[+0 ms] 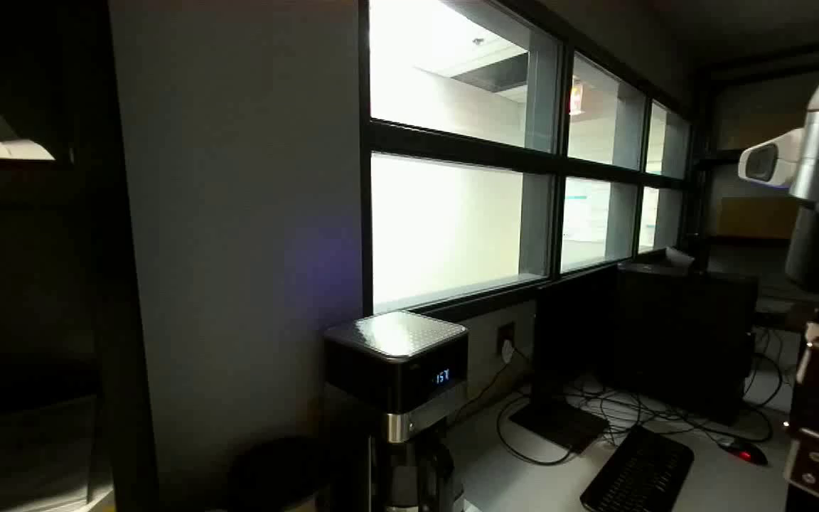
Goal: Push the round circular button on the far right of the coffee machine
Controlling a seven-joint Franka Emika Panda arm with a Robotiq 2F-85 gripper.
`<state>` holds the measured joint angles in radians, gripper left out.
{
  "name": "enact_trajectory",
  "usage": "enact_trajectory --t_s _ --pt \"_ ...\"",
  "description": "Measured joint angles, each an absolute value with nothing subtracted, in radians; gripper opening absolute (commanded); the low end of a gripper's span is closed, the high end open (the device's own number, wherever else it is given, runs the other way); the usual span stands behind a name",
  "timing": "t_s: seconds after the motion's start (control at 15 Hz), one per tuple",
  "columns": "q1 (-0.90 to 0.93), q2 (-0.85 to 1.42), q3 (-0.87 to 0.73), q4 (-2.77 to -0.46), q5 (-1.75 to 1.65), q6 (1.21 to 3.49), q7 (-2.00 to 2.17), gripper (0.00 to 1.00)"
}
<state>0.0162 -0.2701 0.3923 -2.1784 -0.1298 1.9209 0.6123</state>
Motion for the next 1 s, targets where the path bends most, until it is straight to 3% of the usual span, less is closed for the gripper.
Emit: enact_trajectory --t_s 1.0 --pt "0.037 -0.265 0.367 -2.178 -0.14 1.918 0.612 1.0"
